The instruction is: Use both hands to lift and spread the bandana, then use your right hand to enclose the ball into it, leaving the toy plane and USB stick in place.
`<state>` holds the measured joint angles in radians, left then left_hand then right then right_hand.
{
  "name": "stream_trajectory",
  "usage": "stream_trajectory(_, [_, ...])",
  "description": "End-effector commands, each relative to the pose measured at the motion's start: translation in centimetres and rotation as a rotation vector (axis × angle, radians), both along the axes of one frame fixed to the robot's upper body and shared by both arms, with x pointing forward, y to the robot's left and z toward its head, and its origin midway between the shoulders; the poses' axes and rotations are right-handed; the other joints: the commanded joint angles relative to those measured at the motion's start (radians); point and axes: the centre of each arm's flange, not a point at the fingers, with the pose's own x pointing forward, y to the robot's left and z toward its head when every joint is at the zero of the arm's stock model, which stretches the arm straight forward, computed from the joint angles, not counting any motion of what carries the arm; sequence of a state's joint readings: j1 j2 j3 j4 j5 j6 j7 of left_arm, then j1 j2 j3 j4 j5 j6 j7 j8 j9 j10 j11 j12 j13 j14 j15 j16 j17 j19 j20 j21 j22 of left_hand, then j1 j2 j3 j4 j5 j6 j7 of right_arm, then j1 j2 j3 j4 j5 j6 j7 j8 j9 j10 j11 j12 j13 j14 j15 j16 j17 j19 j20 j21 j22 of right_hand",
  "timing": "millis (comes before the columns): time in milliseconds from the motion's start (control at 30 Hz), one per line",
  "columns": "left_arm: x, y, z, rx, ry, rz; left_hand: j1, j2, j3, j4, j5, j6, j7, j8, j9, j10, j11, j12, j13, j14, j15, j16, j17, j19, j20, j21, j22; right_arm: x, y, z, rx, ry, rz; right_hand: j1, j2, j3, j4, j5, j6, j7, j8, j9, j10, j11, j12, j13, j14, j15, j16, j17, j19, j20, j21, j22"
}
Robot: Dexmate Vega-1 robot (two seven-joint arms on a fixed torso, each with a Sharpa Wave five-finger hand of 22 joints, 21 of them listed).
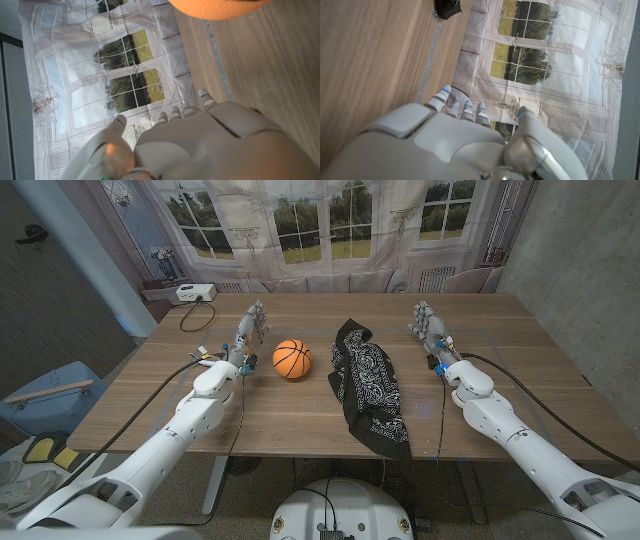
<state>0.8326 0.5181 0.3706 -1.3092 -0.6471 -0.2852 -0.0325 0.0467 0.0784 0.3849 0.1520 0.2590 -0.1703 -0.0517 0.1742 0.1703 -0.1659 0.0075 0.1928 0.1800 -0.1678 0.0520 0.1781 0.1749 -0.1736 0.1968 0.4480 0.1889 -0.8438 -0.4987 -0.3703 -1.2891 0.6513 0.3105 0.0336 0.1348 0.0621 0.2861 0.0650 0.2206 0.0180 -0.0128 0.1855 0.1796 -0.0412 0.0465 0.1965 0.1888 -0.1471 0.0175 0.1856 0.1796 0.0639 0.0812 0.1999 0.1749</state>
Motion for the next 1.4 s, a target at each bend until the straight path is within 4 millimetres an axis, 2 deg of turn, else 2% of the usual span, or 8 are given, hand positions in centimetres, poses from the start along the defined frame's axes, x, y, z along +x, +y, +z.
stream_trajectory(33, [-0.1,-0.5,0.7,0.014,-0.008,0.004,0.000,0.041,0.007,-0.001,0.005,-0.174,-0.002,0.006,0.002,-0.209,-0.002,0.004,0.001,-0.232,0.004,0.007,0.004,-0.158,0.007,0.003,0.004,1.2,0.6,0.5,-0.056,0.015,0.020,0.006,0.004,0.008,-0.004,0.005,0.003,-0.006,0.004,0.005,-0.005,0.001,0.005,0.003,-0.006,0.006,0.006,0.004,-0.001,0.008,0.005,0.005])
stream_trajectory(233, [-0.3,-1.0,0.6,0.001,-0.013,0.026,0.000,0.041,0.007,-0.002,0.005,-0.172,-0.005,0.007,0.002,-0.206,0.003,0.005,0.001,-0.228,0.007,0.009,0.004,-0.155,0.008,0.001,0.004,2.1,0.5,1.2,-0.091,0.013,0.006,0.031,0.014,0.020,-0.024,0.004,0.006,-0.001,0.007,0.005,0.011,0.010,0.010,0.003,0.014,0.038,0.012,0.003,0.008,0.009,0.007,0.004])
stream_trajectory(500, [-1.2,-1.4,0.5,-0.009,0.001,0.060,0.002,0.034,0.004,-0.006,0.003,-0.119,-0.024,0.020,0.004,-0.153,0.036,0.022,0.002,-0.172,0.037,0.023,0.004,-0.124,0.014,0.003,0.005,2.0,0.8,2.8,-0.246,-0.001,-0.077,0.112,0.045,0.062,-0.085,-0.006,0.061,-0.009,0.024,0.006,0.081,0.027,0.026,0.005,0.073,0.080,0.026,0.005,0.045,0.026,0.016,0.005])
stream_trajectory(600, [-1.6,-1.4,0.3,-0.017,0.008,0.070,0.002,0.027,0.001,-0.008,0.000,-0.108,-0.029,0.018,0.004,-0.116,0.038,0.033,0.004,-0.129,0.059,0.032,0.005,-0.106,0.015,0.006,0.006,2.2,1.1,3.4,-0.290,-0.009,-0.085,0.124,0.049,0.068,-0.095,-0.009,0.071,-0.014,0.027,0.006,0.092,0.032,0.029,0.006,0.079,0.080,0.027,0.006,0.047,0.030,0.016,0.005])
stream_trajectory(767, [-2.0,-1.4,0.2,-0.008,0.026,0.076,0.003,0.014,-0.007,-0.013,-0.005,-0.053,-0.034,0.028,0.006,-0.033,0.065,0.056,0.008,-0.055,0.083,0.044,0.007,-0.079,0.016,0.008,0.009,2.5,1.8,4.3,-0.367,-0.023,-0.111,0.151,0.060,0.083,-0.114,-0.015,0.084,-0.019,0.028,0.007,0.105,0.033,0.030,0.007,0.107,0.075,0.034,0.007,0.060,0.034,0.019,0.006])
stream_trajectory(900, [-2.3,-1.4,0.0,-0.015,0.025,0.083,0.002,0.009,-0.010,-0.015,-0.007,-0.037,-0.033,0.028,0.006,-0.010,0.069,0.059,0.010,-0.020,0.089,0.049,0.008,-0.065,0.016,0.010,0.011,2.8,2.4,5.1,-0.434,-0.028,-0.128,0.181,0.072,0.099,-0.136,-0.022,0.090,-0.020,0.027,0.007,0.114,0.030,0.029,0.008,0.130,0.072,0.039,0.008,0.071,0.032,0.021,0.007])
stream_trajectory(1200, [-2.8,-1.3,-0.3,-0.025,0.020,0.083,0.002,0.006,-0.013,-0.016,-0.008,-0.025,-0.035,0.027,0.007,0.017,0.068,0.066,0.011,0.002,0.095,0.050,0.009,-0.055,0.016,0.012,0.012,3.2,4.1,7.4,-0.583,-0.037,-0.179,0.210,0.084,0.116,-0.155,-0.028,0.090,-0.025,0.024,0.008,0.122,0.027,0.029,0.009,0.143,0.066,0.041,0.009,0.078,0.027,0.023,0.007])
stream_trajectory(1400, [-2.8,-1.2,-0.6,-0.028,0.020,0.081,0.002,0.005,-0.015,-0.017,-0.009,-0.019,-0.037,0.027,0.007,0.025,0.082,0.066,0.012,0.011,0.096,0.050,0.010,-0.051,0.016,0.012,0.012,3.4,5.5,8.4,-0.685,-0.041,-0.188,0.223,0.089,0.123,-0.164,-0.030,0.089,-0.026,0.021,0.008,0.122,0.023,0.027,0.009,0.148,0.062,0.041,0.011,0.081,0.028,0.023,0.008])
